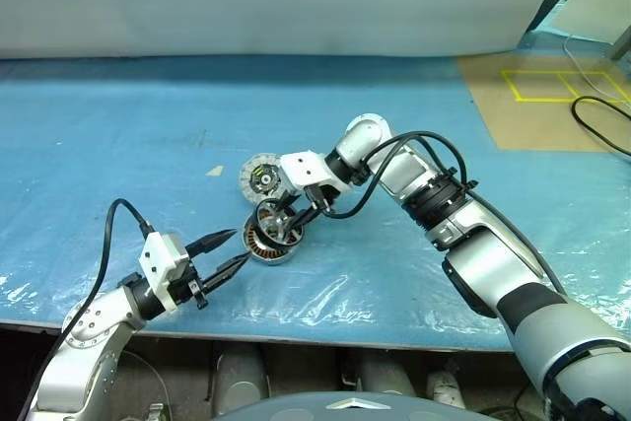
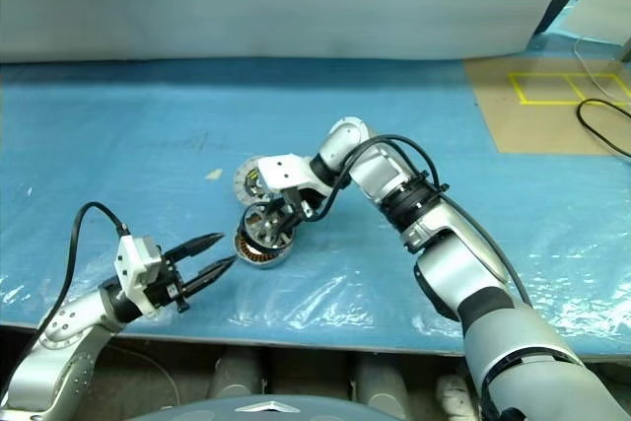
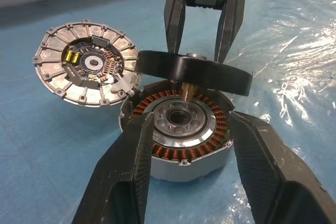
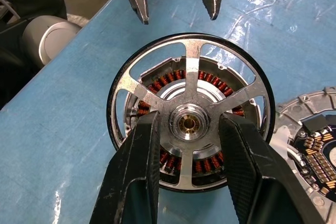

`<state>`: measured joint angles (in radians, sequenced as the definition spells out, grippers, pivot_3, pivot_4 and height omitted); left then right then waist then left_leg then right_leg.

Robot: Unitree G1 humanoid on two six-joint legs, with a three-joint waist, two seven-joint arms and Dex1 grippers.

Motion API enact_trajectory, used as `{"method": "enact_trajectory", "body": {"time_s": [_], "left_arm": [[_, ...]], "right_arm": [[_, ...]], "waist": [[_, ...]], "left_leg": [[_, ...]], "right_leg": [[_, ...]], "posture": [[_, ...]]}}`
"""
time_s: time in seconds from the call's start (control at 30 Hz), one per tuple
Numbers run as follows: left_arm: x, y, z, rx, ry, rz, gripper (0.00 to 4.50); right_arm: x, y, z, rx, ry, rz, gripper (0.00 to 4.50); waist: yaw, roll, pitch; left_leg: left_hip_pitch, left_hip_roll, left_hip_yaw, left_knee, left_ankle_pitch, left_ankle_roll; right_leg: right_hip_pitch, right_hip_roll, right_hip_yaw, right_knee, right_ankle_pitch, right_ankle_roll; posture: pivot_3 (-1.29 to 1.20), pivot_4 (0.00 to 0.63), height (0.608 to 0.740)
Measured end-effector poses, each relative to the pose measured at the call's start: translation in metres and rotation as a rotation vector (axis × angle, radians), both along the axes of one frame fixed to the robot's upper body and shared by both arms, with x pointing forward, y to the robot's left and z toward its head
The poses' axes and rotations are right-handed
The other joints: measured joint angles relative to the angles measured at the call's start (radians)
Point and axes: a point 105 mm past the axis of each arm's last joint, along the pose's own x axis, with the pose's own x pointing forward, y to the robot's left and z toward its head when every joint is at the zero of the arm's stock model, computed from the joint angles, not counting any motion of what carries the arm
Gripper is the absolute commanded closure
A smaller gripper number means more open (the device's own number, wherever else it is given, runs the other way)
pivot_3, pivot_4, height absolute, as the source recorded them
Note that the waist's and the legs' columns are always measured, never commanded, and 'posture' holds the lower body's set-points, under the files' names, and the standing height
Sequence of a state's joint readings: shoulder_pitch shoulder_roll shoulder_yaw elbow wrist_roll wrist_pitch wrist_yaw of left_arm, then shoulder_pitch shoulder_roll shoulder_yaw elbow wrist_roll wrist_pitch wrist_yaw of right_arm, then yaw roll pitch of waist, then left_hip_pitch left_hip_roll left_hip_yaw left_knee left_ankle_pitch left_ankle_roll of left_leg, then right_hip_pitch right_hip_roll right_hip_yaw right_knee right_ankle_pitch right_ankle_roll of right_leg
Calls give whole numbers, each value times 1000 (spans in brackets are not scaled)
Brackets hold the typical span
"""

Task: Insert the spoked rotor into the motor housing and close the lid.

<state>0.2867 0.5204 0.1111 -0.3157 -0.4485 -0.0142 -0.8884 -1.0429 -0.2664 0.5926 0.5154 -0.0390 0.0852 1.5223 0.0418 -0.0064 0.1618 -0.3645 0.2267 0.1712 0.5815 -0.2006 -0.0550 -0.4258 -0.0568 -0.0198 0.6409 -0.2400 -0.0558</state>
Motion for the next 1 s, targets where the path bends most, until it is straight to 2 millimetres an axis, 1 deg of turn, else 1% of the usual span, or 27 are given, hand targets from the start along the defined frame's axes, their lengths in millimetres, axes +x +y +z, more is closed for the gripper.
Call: {"method": "enact_trajectory", "body": {"time_s": [0.07, 0.17, 0.47, 0.73, 0.93, 1.0], "left_arm": [[0, 0, 0, -4, 1, 5, 2116], [-1, 0, -2, -7, 8, 13, 2116], [-3, 1, -4, -9, 21, 25, 2116], [-2, -2, -3, -11, 20, 20, 2116], [1, -3, 0, -12, 11, 13, 2116], [1, -4, -1, -13, 12, 12, 2116]], "right_arm": [[2, 2, -4, -2, -5, -7, 2850], [3, 3, -6, -8, -14, -1, 2850], [1, 4, -3, -10, -8, 16, 2850], [0, 9, 14, 42, -8, 17, 2850], [1, 10, 13, 40, 6, -4, 2850], [1, 9, 9, 36, 12, -15, 2850]], "waist": [[0, 0, 0], [1, 0, 0], [0, 0, 0], [0, 0, 0], [0, 0, 0], [0, 0, 0]], "left_leg": [[0, 0, 0, 0, 0, 0], [0, 0, 0, 0, 0, 0], [0, 0, 0, 0, 0, 0], [0, 0, 0, 0, 0, 0], [0, 0, 0, 0, 0, 0], [0, 0, 0, 0, 0, 0]], "right_leg": [[0, 0, 0, 0, 0, 0], [0, 0, 0, 0, 0, 0], [0, 0, 0, 0, 0, 0], [0, 0, 0, 0, 0, 0], [0, 0, 0, 0, 0, 0], [0, 0, 0, 0, 0, 0]], "posture": [[0, 150, 740], [0, 150, 740], [0, 150, 740], [0, 150, 740], [0, 150, 740], [0, 150, 740]]}}
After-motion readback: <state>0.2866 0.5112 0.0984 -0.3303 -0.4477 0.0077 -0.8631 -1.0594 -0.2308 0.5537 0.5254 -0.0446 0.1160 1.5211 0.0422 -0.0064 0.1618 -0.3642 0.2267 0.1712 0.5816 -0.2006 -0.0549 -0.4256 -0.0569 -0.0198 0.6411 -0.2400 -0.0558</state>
